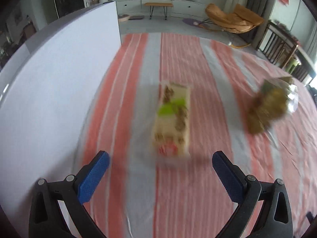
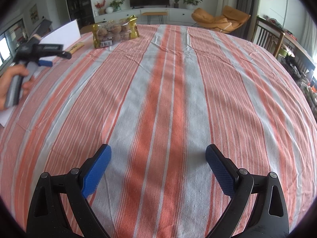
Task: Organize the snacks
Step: 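Grasp the cream rice-cake pack with the left gripper and lift it, then set the rice-cake pack back on the table and open the left gripper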
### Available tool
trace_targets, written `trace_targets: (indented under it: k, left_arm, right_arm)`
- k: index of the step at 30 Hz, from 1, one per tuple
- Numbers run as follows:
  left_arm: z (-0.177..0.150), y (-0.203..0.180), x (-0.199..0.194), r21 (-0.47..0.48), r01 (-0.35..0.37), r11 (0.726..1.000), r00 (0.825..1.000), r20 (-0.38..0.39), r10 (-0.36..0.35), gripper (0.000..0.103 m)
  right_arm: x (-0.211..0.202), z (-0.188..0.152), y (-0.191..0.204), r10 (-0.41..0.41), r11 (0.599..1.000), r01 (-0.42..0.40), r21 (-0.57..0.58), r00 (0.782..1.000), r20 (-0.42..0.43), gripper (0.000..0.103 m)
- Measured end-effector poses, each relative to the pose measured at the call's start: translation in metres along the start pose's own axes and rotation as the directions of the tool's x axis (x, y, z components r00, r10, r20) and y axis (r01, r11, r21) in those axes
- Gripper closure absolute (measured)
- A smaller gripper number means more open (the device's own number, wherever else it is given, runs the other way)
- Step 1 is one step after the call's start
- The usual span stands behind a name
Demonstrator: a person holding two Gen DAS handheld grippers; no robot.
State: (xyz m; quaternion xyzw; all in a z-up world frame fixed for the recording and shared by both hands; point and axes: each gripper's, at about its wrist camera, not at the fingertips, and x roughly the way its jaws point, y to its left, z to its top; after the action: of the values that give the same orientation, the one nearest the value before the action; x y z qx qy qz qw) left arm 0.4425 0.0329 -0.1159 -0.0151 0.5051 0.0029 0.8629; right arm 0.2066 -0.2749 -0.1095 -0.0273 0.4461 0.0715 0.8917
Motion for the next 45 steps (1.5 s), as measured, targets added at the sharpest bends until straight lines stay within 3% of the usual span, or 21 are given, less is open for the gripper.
trace_targets:
  k: [1,3,4,5,7,11,13,17,19,21,22,31,45]
  left_arm:
    - [0.007,-0.004,0.005,0.023,-0.016,1.000,1.000,0.010,0.016,0.003]
    - [0.012,-0.008,0.002,0.047,0.002,0.999,0.998,0.070,-0.005,0.029]
    - [0.012,-0.010,0.000,0.054,0.010,0.999,0.996,0.089,-0.014,0.062]
    - [0.011,-0.011,-0.002,0.057,0.007,0.998,0.996,0.093,-0.012,0.073]
    - [0.003,-0.013,-0.007,0.059,0.017,0.998,0.995,0.100,-0.023,0.073]
    - [-0.047,-0.021,-0.035,0.081,0.012,0.997,0.994,0.111,-0.021,0.073]
    - [-0.092,-0.023,-0.058,0.075,0.017,0.997,0.993,0.111,-0.026,0.073]
    - [-0.169,-0.031,-0.100,0.089,0.023,0.996,0.993,0.114,-0.033,0.072]
    - [-0.197,-0.038,-0.114,0.094,0.027,0.995,0.992,0.122,-0.039,0.065]
    - [-0.215,-0.039,-0.121,0.106,0.016,0.994,0.992,0.125,-0.030,0.028]
    - [-0.216,-0.038,-0.119,0.114,0.011,0.993,0.993,0.118,-0.025,0.002]
    - [-0.197,-0.036,-0.104,0.120,0.043,0.992,0.993,0.108,-0.056,0.000]
    - [-0.198,-0.035,-0.103,0.118,0.045,0.992,0.992,0.109,-0.058,0.000]
  right_arm:
    - [0.001,0.000,0.000,0.001,1.000,-0.001,0.001,1.000,0.000,0.005]
    - [0.001,0.000,0.000,0.003,1.000,-0.003,0.002,1.000,0.001,0.005]
    - [0.000,0.000,0.000,0.003,1.000,-0.003,0.002,1.000,0.001,0.005]
    - [0.001,0.000,0.001,0.003,1.000,-0.003,0.002,1.000,0.001,0.005]
    - [0.000,0.000,0.000,0.003,1.000,-0.003,0.001,1.000,0.001,0.005]
    - [0.000,0.000,0.000,0.003,1.000,-0.003,0.002,1.000,0.001,0.005]
    - [0.000,0.000,0.000,0.003,1.000,-0.003,0.002,1.000,0.001,0.005]
    - [-0.001,-0.001,0.000,0.000,1.000,0.000,-0.001,1.000,0.000,0.005]
    - [-0.001,-0.001,0.000,-0.002,1.000,0.002,-0.002,1.000,0.000,0.005]
    - [-0.001,-0.001,0.000,-0.002,1.000,0.002,-0.002,1.000,0.000,0.005]
    - [-0.001,-0.001,0.000,-0.003,1.000,0.003,-0.002,1.000,0.000,0.005]
    - [0.000,0.000,0.000,-0.003,1.000,0.003,-0.003,1.000,0.000,0.005]
    - [0.000,-0.002,0.001,-0.010,1.000,0.009,-0.002,1.000,-0.005,0.003]
